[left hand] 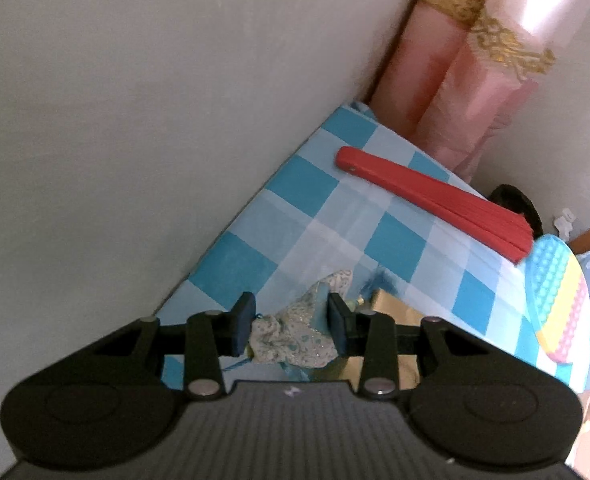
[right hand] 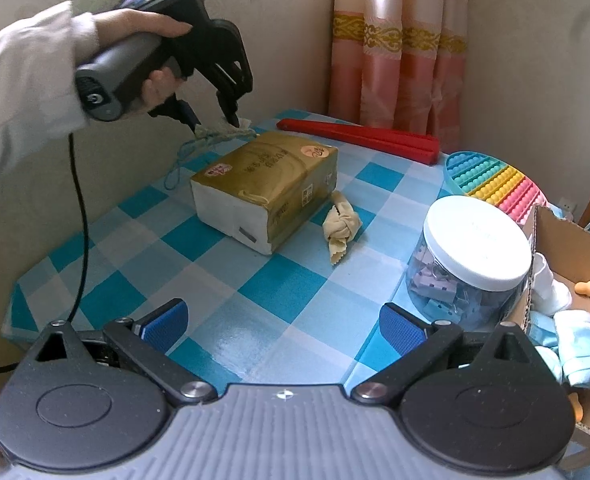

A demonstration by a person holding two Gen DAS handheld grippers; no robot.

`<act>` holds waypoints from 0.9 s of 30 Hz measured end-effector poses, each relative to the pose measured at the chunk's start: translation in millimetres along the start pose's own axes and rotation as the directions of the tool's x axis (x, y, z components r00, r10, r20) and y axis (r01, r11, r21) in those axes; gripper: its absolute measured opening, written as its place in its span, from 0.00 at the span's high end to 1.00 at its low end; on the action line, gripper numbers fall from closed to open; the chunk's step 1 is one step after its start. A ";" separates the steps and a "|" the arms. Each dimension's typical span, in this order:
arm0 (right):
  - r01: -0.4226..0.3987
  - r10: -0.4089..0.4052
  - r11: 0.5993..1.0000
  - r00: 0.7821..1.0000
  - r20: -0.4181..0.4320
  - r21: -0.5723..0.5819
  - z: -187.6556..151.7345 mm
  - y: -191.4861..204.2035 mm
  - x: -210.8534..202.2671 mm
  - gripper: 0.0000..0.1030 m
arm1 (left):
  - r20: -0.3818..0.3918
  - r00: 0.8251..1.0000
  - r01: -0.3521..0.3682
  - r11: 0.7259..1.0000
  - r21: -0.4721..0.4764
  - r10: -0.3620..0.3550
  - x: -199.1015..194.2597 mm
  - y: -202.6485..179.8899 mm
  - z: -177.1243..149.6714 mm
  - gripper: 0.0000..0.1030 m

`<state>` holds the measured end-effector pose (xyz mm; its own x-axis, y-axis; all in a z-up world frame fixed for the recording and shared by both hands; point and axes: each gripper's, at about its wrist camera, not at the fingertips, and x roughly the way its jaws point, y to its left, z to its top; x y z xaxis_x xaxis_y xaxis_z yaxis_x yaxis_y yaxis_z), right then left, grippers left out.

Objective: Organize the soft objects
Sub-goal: 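Hold the lace pouch with the left tool while the right tool grasps the beige knotted cloth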

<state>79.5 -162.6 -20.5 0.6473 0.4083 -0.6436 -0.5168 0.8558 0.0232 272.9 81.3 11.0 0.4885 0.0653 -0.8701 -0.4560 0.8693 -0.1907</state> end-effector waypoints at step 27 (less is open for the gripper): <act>0.045 -0.043 0.999 0.998 0.050 -0.029 29.5 -12.2 7.6 0.20 | 0.076 0.991 0.100 0.987 0.129 -0.110 -87.5 51.2 -118.0 0.63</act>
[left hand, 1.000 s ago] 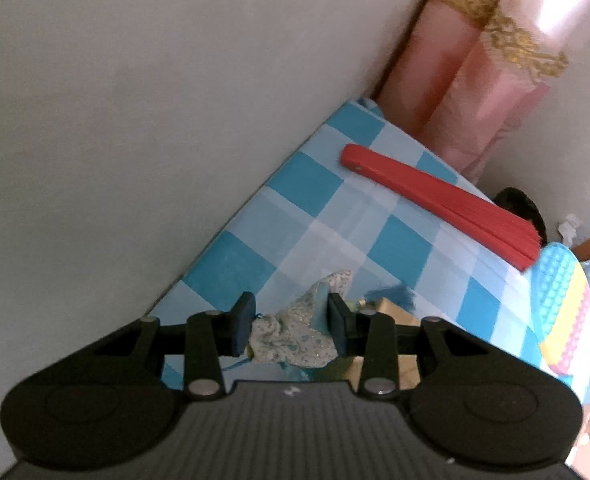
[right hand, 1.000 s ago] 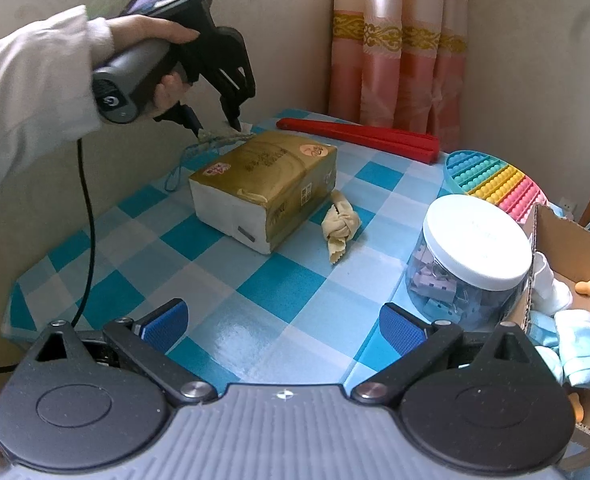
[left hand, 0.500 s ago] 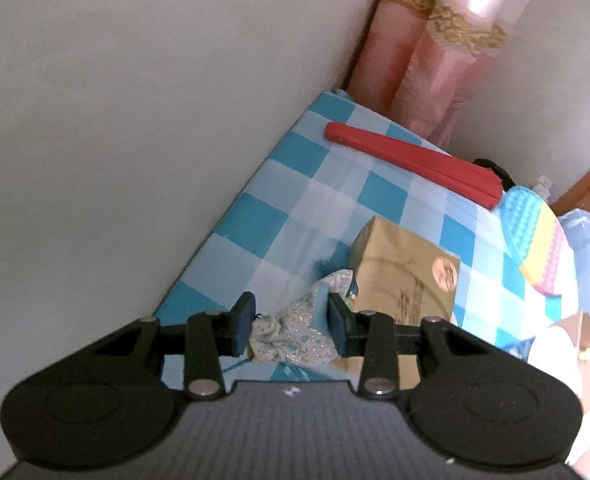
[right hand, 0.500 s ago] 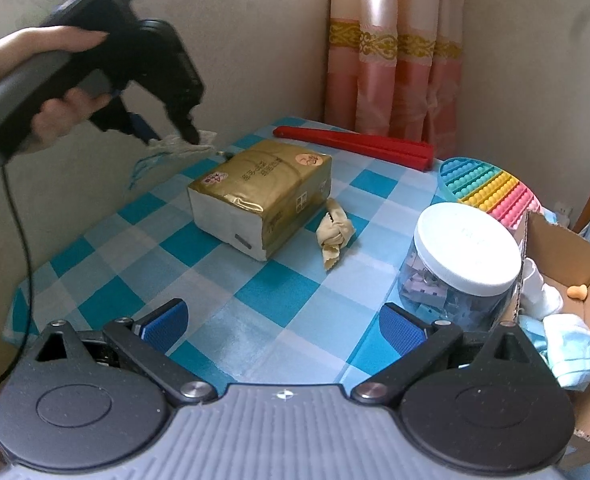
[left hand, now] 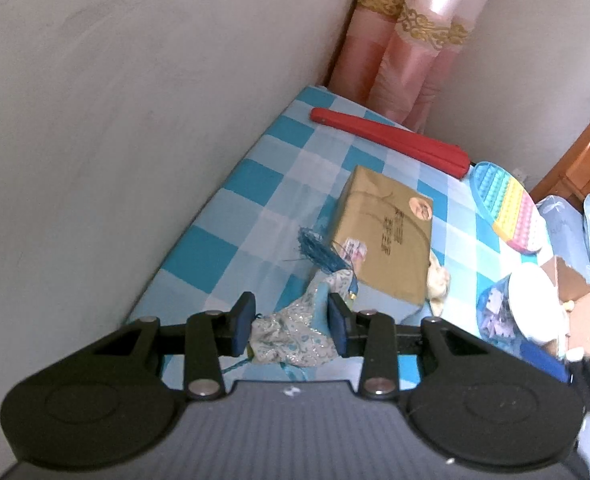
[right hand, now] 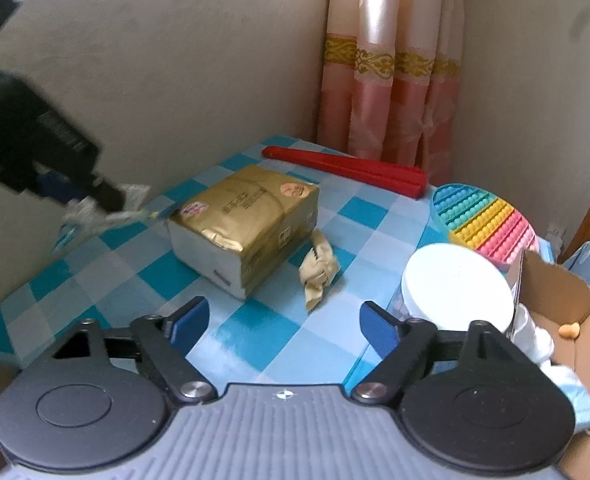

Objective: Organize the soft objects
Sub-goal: 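Hold the lace pouch with the left tool while the right tool grasps the beige knotted cloth, then lift the beige cloth with the right tool while the left tool carries the pouch toward the box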

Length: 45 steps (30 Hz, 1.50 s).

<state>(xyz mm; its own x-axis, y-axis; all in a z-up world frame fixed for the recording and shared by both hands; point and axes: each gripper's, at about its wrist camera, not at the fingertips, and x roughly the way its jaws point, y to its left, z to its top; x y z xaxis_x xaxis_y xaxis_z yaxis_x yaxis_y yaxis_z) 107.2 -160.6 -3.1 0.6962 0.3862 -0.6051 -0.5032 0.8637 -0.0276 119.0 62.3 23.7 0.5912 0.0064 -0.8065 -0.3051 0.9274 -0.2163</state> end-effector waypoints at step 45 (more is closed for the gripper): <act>0.066 -0.062 0.996 0.994 -0.089 0.052 23.1 -9.4 91.1 0.73 | -0.048 0.999 0.026 0.995 0.097 -0.021 25.3 9.5 -30.7 0.63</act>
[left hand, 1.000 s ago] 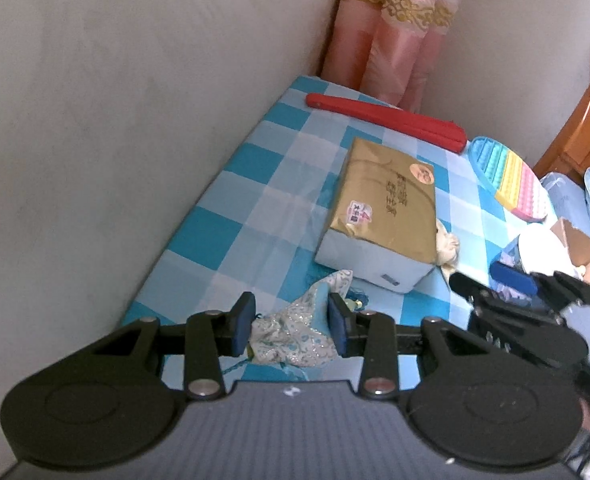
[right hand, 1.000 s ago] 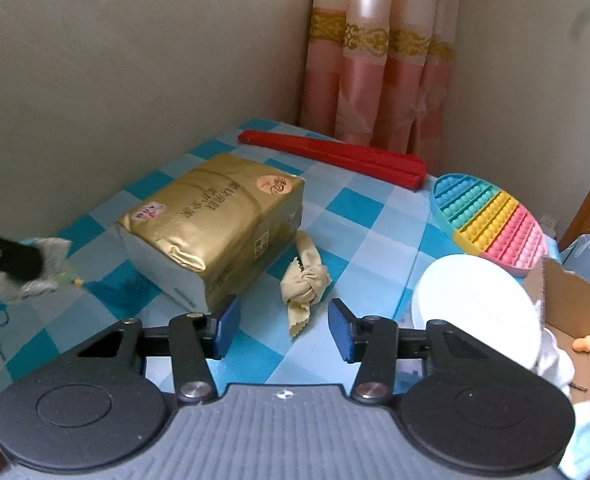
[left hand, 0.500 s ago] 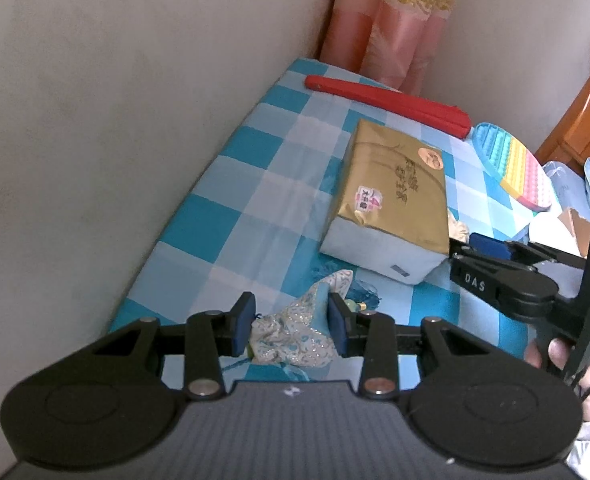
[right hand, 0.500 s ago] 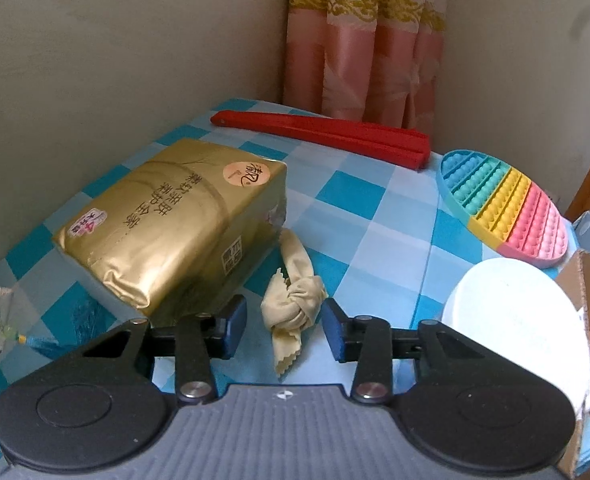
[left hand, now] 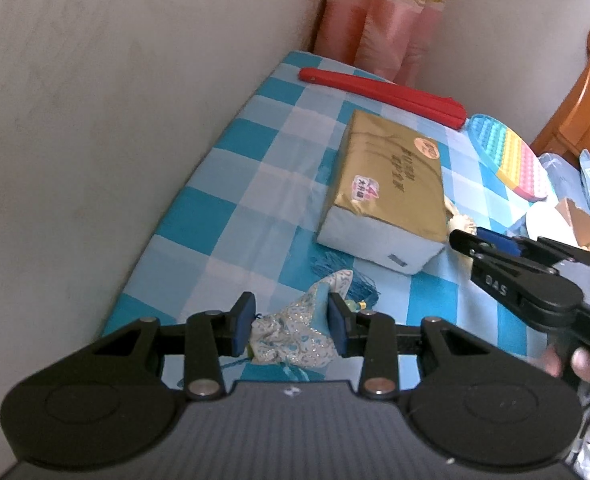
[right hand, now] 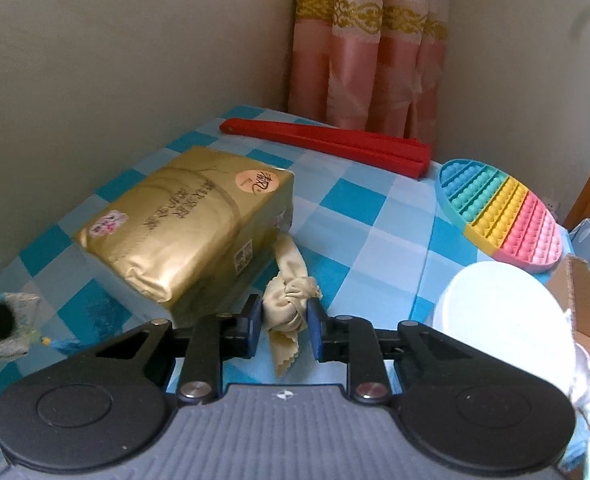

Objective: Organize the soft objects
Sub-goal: 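Lift the beige cloth with the right tool while the left tool carries the pouch toward the box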

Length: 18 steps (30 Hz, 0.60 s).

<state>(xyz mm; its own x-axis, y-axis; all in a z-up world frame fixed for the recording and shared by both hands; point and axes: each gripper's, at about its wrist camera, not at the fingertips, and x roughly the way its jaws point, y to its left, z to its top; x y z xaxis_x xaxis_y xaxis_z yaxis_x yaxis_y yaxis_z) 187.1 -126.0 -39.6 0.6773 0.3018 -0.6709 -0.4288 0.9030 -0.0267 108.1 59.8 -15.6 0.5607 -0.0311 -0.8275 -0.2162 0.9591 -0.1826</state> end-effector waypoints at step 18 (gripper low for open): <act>-0.078 0.081 0.995 0.995 0.058 -0.054 -48.1 -2.8 -119.8 0.73 | -0.028 1.000 0.018 0.989 0.144 -0.014 -42.5 -24.1 -29.4 0.63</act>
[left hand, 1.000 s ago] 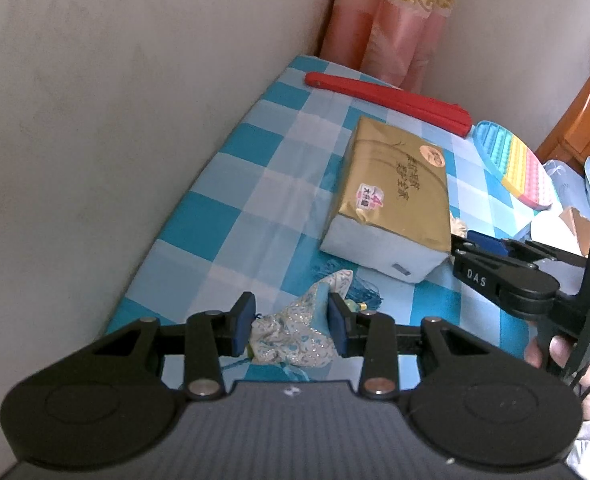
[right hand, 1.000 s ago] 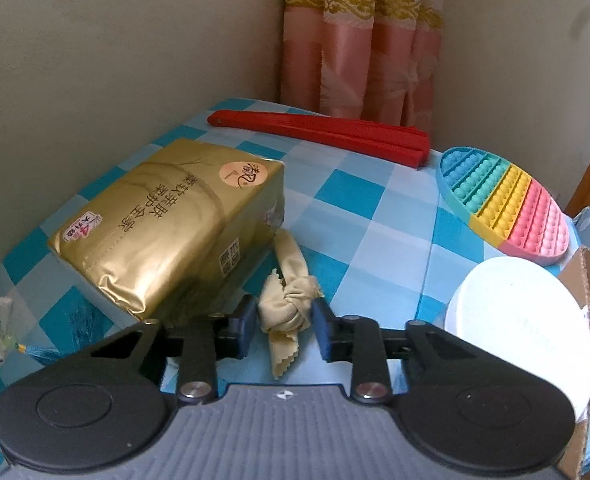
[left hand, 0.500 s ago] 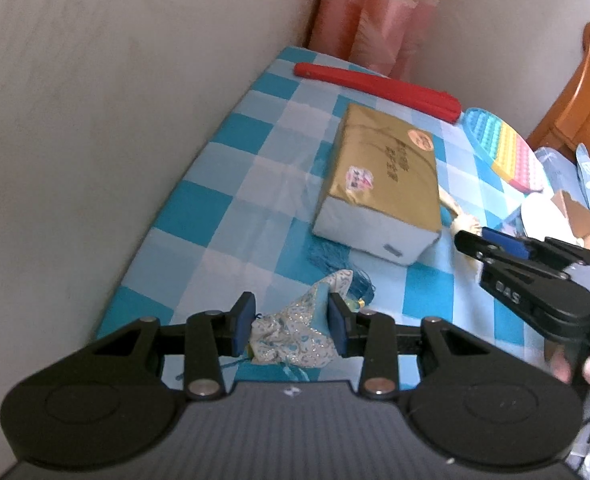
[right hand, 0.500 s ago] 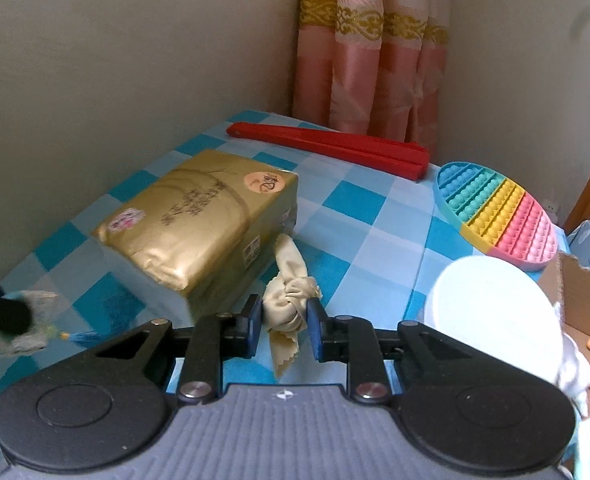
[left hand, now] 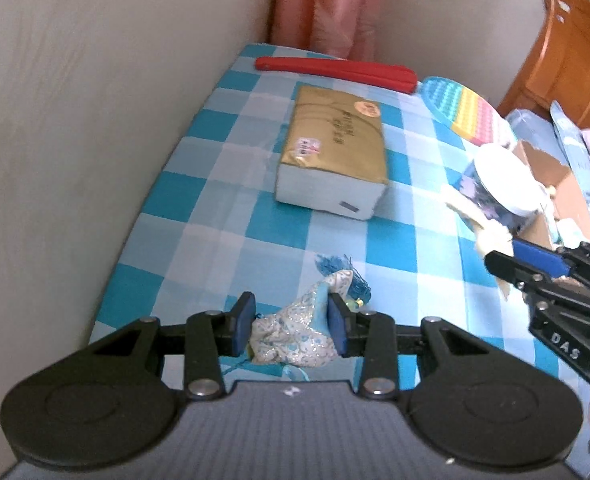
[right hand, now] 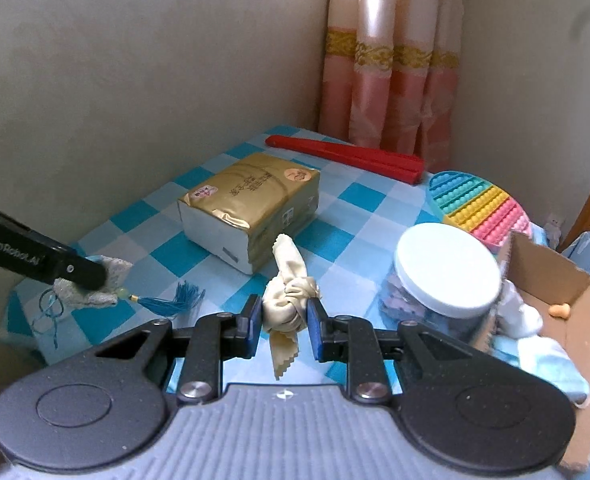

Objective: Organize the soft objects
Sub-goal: 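Lift the beige cloth with the right tool while the left tool carries the pouch toward the box, then drop the beige cloth into the box with the right tool while the left tool drops the pouch there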

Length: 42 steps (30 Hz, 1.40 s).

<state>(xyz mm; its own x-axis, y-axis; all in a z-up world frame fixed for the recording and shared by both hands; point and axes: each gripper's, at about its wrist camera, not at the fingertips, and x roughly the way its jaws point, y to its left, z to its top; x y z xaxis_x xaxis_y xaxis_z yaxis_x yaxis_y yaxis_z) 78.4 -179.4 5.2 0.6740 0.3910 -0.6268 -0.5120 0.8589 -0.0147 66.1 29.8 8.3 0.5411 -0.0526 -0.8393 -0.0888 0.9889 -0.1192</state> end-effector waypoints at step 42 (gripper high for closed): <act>0.292 -0.300 0.938 0.954 0.015 0.186 -26.4 -189.2 -48.9 0.67 | 0.073 0.989 0.101 0.946 0.307 -0.129 -24.9 -156.5 59.5 0.63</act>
<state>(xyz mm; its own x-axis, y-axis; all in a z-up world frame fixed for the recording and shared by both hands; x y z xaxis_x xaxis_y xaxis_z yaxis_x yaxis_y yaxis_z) 128.1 -369.7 18.0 0.8044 0.1203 -0.5817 -0.1844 0.9815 -0.0520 116.2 -115.4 79.4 0.6073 -0.1692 -0.7763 0.2274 0.9732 -0.0342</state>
